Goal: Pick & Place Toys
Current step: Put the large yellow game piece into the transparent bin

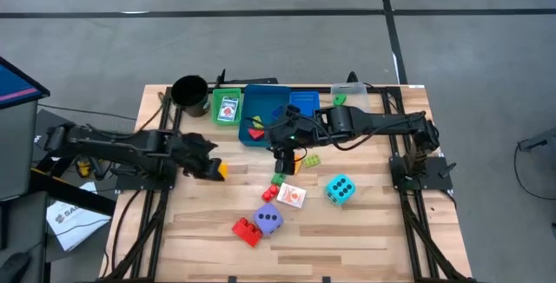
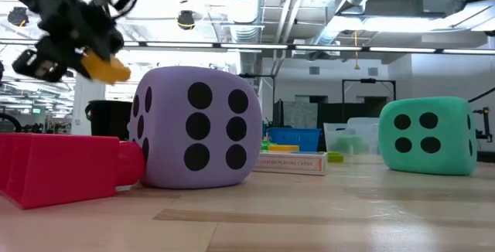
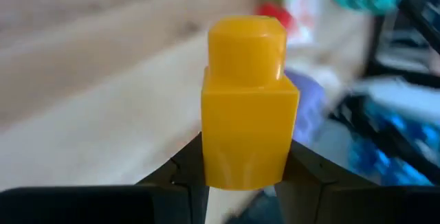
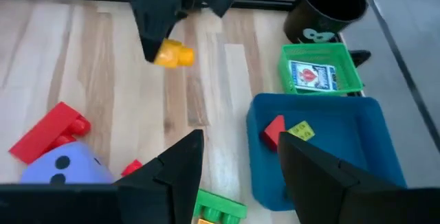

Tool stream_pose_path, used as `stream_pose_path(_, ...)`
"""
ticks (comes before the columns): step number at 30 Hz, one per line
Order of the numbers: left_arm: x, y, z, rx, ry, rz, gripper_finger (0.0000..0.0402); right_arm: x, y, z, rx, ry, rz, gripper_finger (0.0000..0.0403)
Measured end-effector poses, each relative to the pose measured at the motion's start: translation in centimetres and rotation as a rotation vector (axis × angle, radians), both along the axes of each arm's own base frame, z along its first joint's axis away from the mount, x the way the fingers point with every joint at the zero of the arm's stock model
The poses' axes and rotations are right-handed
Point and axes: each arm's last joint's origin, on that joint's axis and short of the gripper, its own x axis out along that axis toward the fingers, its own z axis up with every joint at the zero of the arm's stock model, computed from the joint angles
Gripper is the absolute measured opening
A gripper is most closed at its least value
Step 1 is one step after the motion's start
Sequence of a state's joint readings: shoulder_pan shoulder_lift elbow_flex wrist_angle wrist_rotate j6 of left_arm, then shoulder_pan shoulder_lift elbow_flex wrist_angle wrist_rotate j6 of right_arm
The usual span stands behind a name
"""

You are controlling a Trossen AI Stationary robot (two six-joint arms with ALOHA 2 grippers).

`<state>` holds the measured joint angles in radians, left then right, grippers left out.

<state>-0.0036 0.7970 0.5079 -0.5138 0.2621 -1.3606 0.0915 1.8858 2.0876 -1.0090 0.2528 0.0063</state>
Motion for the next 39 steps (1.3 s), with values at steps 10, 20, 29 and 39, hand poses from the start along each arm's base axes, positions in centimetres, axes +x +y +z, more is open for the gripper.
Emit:
stream_pose_path(10,-1.6,-1.0,3.4,-0.211,-0.323,-0.346,0.0118,1.0,1.0,1.1,0.247,-0.149,0.177,0.0184)
stream_pose_path(20,0.2,-1.5,7.0,-0.323,-0.683,-0.549,0.0118,2.3,4.1,4.6,0.435,-0.530,0.254,0.0184)
stream_pose_path(29,2.2,-1.5,8.1,-0.359,-0.814,-0.528,0.0119,1.9,5.2,4.1,0.482,-0.457,0.266,0.0184)
stream_pose_path(39,5.1,-1.5,7.9,-0.407,-0.864,-0.519,0.0120,1.7,5.3,3.5,0.481,-0.390,0.274,0.0184)
